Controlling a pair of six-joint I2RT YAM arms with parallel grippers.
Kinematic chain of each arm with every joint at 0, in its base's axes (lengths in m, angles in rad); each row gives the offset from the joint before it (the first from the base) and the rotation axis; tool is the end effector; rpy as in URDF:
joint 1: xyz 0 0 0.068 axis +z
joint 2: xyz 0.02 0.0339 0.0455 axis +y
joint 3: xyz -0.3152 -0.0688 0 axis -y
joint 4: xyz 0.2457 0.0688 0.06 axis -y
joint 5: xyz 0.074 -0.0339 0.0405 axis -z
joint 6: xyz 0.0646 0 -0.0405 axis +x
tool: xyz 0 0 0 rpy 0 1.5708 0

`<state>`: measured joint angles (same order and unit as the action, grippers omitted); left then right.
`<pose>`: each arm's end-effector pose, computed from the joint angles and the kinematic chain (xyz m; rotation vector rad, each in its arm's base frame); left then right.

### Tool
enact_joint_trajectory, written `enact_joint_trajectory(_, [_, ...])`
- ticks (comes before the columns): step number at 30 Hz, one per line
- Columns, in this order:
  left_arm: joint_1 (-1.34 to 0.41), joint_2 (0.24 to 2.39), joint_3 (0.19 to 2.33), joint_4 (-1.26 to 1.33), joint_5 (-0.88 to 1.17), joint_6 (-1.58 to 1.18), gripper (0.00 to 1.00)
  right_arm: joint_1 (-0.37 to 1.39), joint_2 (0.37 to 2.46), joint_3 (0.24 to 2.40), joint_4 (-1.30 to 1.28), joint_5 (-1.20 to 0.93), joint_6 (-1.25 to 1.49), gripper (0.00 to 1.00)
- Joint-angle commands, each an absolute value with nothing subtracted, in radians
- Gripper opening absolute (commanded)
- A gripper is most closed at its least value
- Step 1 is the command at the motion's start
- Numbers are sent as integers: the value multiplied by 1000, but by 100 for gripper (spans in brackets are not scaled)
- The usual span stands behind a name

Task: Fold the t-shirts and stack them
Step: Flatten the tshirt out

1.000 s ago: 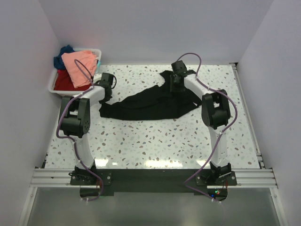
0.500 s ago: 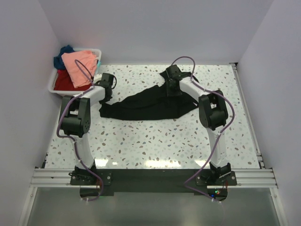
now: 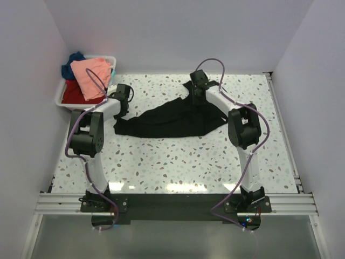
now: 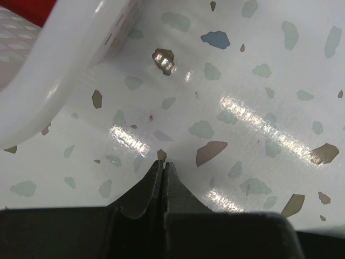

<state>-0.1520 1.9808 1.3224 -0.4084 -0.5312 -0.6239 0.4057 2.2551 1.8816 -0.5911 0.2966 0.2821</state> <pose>0.4392 -0.0342 0.1861 -0.7418 2.3491 0.3795 0.5103 0.1986 0.2124 -0.0374 2.4768 -0.0871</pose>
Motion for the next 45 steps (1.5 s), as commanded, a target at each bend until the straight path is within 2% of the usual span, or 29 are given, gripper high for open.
enact_joint_trajectory(1, [-153, 1982, 1353, -390, -537, -614, 0, 407, 2269, 1954, -601, 311, 267, 32])
enact_joint_trajectory(24, [-152, 1979, 1347, -391, -540, -609, 0, 400, 2324, 1937, -591, 259, 275, 24])
enact_joint_trajectory(30, [-153, 1980, 1351, -391, -537, -601, 0, 400, 2361, 1953, -537, 261, 256, 16])
enact_joint_trajectory(33, [-153, 1980, 1353, -390, -535, -598, 0, 402, 2372, 1962, -525, 270, 258, 0])
enact_joint_trajectory(37, [-153, 1977, 1351, -391, -534, -597, 0, 400, 2352, 1960, -520, 301, 259, 0])
enact_joint_trajectory(45, [-152, 1951, 1368, -390, -522, -588, 0, 402, 2152, 1898, -531, 417, 262, 0])
